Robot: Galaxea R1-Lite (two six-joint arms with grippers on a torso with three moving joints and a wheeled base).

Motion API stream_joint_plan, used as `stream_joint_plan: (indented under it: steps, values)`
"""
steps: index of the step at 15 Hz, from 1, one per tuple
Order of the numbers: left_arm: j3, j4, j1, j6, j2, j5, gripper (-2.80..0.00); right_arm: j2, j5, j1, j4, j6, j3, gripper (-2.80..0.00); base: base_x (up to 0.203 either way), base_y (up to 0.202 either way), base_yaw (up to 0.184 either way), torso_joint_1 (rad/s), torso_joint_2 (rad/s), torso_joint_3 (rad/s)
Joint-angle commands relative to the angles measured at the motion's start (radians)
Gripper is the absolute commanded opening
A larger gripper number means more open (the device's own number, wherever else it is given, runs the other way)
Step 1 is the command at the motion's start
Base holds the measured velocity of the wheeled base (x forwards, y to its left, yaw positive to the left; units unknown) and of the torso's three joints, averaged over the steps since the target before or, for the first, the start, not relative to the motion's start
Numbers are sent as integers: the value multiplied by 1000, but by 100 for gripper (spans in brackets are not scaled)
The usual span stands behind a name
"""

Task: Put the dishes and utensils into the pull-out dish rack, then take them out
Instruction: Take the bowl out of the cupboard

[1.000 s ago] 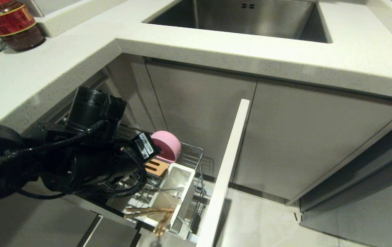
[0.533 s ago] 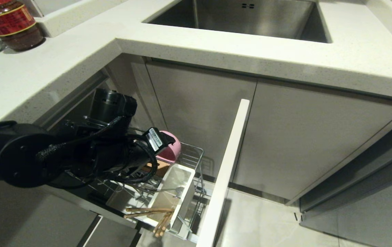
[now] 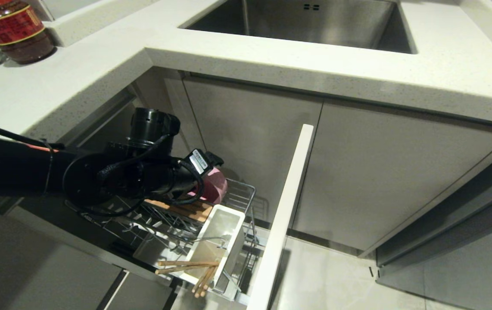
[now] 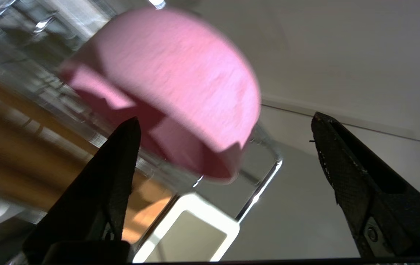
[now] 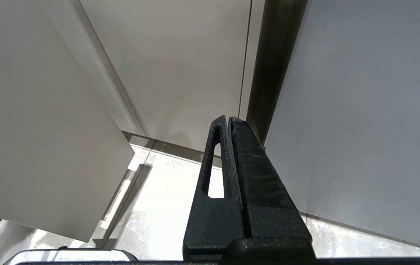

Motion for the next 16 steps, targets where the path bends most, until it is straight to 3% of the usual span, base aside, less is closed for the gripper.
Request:
stream_joint_plan:
  steps: [1,3,7,8,16]
  values:
    - [-23,-21,11,25,36,-20,0,-1,0,0,-1,0,26,-280,0,0,0,0,0,0]
    - [-22,-48,11,71,46,-38,0,-1,0,0,-1,0,26,-280,0,0,0,0,0,0]
    - [-12,-48,9,74,13,-40,0,-1,0,0,-1,0,26,-280,0,0,0,0,0,0]
    - [-11,-48,9,75,12,-40,-280,-1,0,0,-1,0,26,-280,0,0,0,0,0,0]
    - [4,-42,-8,75,-26,-58,-280,-1,0,0,-1,0,26,-280,0,0,0,0,0,0]
